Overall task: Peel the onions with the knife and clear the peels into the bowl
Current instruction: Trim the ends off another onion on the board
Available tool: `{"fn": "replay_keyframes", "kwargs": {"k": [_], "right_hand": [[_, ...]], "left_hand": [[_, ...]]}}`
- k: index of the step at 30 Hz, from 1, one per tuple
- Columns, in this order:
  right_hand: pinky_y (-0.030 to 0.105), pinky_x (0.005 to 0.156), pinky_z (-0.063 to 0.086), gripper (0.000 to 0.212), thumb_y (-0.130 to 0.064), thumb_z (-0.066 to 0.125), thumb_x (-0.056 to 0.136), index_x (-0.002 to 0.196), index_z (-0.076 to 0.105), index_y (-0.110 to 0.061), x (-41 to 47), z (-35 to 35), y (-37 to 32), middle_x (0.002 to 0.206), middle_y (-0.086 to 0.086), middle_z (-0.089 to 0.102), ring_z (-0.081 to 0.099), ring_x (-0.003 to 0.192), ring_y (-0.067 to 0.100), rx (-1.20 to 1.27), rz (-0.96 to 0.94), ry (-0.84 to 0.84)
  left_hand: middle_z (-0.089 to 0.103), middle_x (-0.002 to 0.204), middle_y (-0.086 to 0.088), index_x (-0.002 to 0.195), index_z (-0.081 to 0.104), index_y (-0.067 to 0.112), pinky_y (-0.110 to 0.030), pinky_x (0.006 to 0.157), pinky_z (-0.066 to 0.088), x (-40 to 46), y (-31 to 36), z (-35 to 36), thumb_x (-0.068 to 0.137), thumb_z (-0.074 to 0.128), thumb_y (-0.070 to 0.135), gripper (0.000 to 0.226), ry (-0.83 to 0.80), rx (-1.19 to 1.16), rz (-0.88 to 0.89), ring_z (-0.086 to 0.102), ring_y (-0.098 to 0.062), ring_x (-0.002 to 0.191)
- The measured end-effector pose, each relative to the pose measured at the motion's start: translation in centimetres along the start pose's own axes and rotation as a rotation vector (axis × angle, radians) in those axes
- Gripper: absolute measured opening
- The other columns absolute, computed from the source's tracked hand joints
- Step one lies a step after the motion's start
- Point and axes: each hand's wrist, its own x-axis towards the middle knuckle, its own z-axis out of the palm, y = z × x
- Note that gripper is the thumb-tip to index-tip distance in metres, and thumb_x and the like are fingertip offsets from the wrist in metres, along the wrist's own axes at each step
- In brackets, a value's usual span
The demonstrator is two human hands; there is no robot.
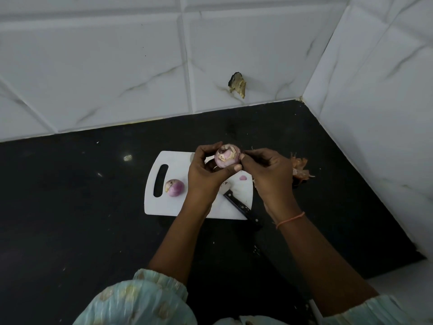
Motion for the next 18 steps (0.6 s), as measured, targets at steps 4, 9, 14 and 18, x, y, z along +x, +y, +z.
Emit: {"fn": "replay_keyframes", "kwargs": {"k": [4,9,14,18], "right_hand": [[0.037,0.070,0.062,0.008,-0.003,0.065,0.090,0.092,0.071,-0.009,-0.1,0.3,0.9,0.081,0.000,0.072,0.072,0.075,0.014,-0.003,0.070,0.006],[0.031,0.085,0.048,0.039,-0.033,0.067,0.090,0.123,0.058,-0.015,-2.0,-0.2,5.4,0.117,0.004,0.059,0.057,0.109,0.020,-0.786,0.147,-0.441],[0.036,0.088,0.045,0.038,-0.033,0.063,0.092,0.123,0.052,-0.013,-4.0,0.9,7.5,0.123,0.010,0.051,0.050,0.114,0.027,-1.028,0.016,-0.496],[0.037,0.077,0.043,0.021,-0.024,0.050,0.098,0.109,0.052,-0.006,-3.7,0.8,7.0,0.106,0.015,0.058,0.057,0.098,0.031,-0.941,0.053,-0.408]], "left_hand": [[0.065,0.117,-0.006,0.112,0.057,0.012,-0.027,0.086,0.057,0.2,-0.8,-0.8,0.067,0.089,0.002,0.056,-0.008,0.091,-0.006,0.066,-0.017,0.108],[0.060,0.116,0.003,0.115,0.052,0.020,-0.020,0.085,0.055,0.6,-3.6,-2.9,0.069,0.090,0.009,0.061,0.021,0.261,-0.148,0.062,-0.012,0.109],[0.059,0.116,0.011,0.120,0.058,0.026,-0.016,0.083,0.052,-0.1,-5.8,-3.7,0.072,0.088,0.025,0.056,0.014,0.461,-0.059,0.060,0.003,0.099],[0.056,0.122,0.001,0.123,0.059,0.016,0.000,0.082,0.035,-0.7,-7.2,-3.6,0.075,0.085,0.023,0.055,-0.001,0.669,0.083,0.044,0.008,0.098]]}}
